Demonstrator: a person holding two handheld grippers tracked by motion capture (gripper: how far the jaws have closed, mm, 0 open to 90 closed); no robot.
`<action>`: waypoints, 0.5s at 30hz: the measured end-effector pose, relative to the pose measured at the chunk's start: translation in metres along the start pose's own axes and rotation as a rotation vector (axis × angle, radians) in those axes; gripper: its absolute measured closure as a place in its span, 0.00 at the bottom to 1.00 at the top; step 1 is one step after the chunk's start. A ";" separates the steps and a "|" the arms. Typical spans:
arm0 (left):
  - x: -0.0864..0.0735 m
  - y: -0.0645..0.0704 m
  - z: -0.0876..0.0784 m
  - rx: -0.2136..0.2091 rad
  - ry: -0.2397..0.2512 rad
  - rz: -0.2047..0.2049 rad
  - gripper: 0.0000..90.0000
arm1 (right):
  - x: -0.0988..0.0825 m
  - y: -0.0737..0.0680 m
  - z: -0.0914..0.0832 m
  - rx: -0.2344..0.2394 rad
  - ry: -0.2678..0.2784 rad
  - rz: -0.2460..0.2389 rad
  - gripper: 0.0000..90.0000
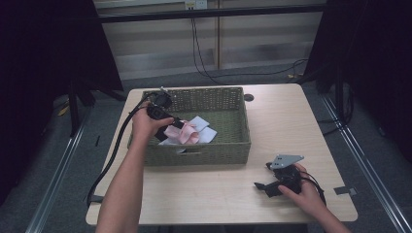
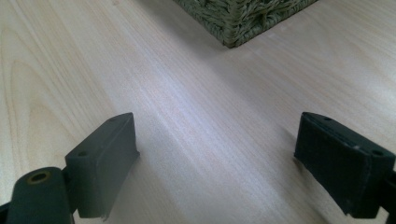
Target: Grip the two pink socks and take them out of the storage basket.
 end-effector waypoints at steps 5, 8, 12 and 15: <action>0.002 -0.004 0.009 0.002 0.003 -0.010 0.53 | 0.000 0.000 0.000 0.000 0.000 0.000 0.13; 0.004 -0.005 0.012 -0.005 0.039 -0.021 0.54 | 0.000 0.000 0.000 0.000 0.000 0.000 0.13; 0.006 -0.008 0.020 -0.011 0.024 -0.043 0.55 | 0.000 0.000 0.000 0.006 -0.004 0.005 0.13; 0.006 -0.008 0.023 -0.008 0.009 -0.039 0.56 | 0.000 0.000 0.000 0.001 0.000 0.000 0.13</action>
Point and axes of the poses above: each handheld gripper's, and its own axes: z roughly forward along the jaws, x roughly out of its top, y roughly to its right, the point moved 1 cm from there along z, roughly forward along the jaws, and after that the axes turned 6 degrees about -x, right-handed, at the moved point
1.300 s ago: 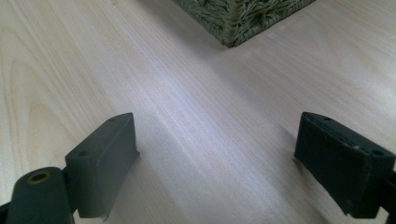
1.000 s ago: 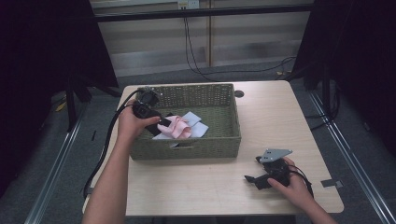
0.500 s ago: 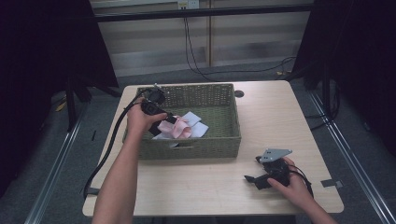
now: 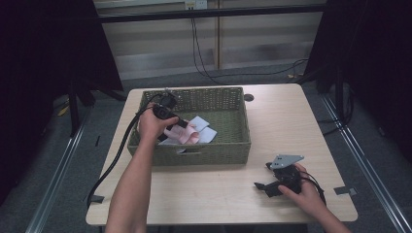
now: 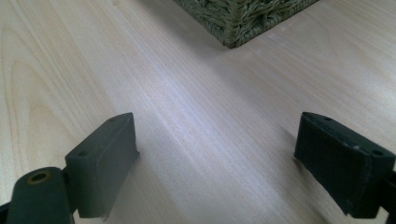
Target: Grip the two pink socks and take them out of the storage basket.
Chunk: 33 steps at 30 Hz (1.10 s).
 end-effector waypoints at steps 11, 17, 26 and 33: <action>-0.002 0.001 0.002 -0.001 -0.104 -0.053 0.98 | 0.000 0.000 0.000 0.007 -0.003 0.003 0.13; -0.004 0.004 -0.012 -0.004 -0.100 -0.064 0.99 | 0.000 0.000 0.000 0.008 -0.003 0.003 0.13; -0.003 0.009 -0.039 -0.021 -0.109 -0.068 1.00 | 0.000 0.000 0.000 0.008 -0.003 0.003 0.13; 0.001 0.013 -0.058 -0.041 -0.089 -0.068 1.00 | 0.000 0.000 0.000 0.008 -0.003 0.003 0.13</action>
Point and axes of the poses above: each handheld gripper's, and its own axes: z roughly forward along the jaws, x roughly out of its top, y roughly to its right, the point moved 1 cm from there along z, roughly forward along the jaws, and after that the axes turned 6 degrees about -x, right-handed, at the moved point
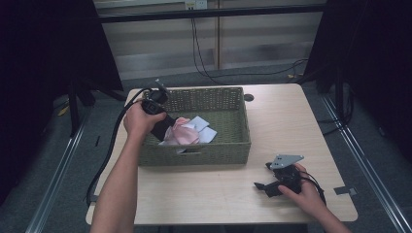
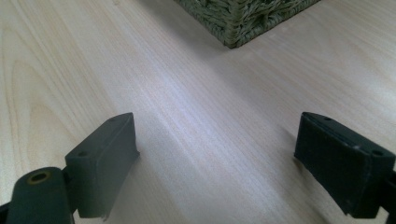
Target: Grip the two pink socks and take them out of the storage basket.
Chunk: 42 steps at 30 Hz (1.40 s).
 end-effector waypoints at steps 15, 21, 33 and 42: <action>0.002 0.018 -0.042 -0.058 -0.001 0.022 1.00 | 0.000 0.000 0.000 0.000 0.000 -0.001 0.14; 0.003 0.025 -0.053 -0.064 -0.006 0.023 1.00 | 0.000 0.000 0.000 0.000 0.000 -0.001 0.13; 0.005 0.043 -0.070 -0.081 -0.009 0.055 1.00 | 0.000 0.000 0.000 0.000 0.000 -0.001 0.14; -0.006 0.059 -0.080 -0.101 -0.015 0.087 1.00 | 0.000 0.000 0.000 0.000 0.000 -0.001 0.14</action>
Point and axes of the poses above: each handheld gripper's, and its own axes: z roughly forward along the jaws, x roughly out of its top, y roughly to its right, the point moved 1 cm from there along z, roughly forward along the jaws, and after that the axes turned 6 degrees about -x, right-handed, at the moved point
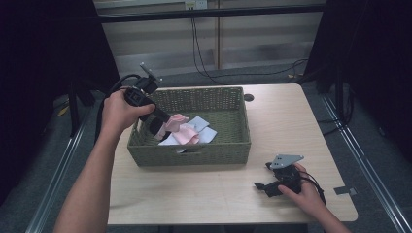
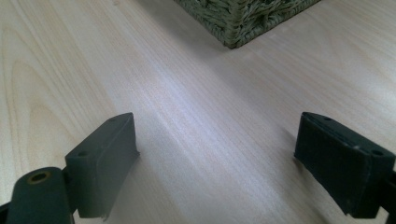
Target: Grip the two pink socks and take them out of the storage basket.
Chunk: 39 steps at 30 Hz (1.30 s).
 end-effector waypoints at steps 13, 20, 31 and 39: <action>-0.017 0.025 -0.002 -0.008 0.008 0.070 1.00 | 0.000 0.000 0.000 0.000 0.001 -0.001 0.14; -0.023 0.035 0.000 -0.003 -0.009 0.098 1.00 | 0.000 0.000 0.000 0.000 0.001 -0.001 0.14; -0.032 0.044 0.009 -0.028 -0.007 0.130 1.00 | 0.000 0.000 0.000 0.000 -0.001 0.001 0.14; -0.039 0.052 0.015 -0.043 -0.014 0.158 1.00 | 0.000 0.000 0.000 0.001 -0.002 -0.002 0.13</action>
Point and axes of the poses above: each handheld gripper's, and its own axes: z roughly forward along the jaws, x roughly out of its top, y roughly to its right, the point moved 1 cm from there along z, roughly forward along the jaws, and after that the axes turned 6 degrees about -x, right-handed, at the moved point
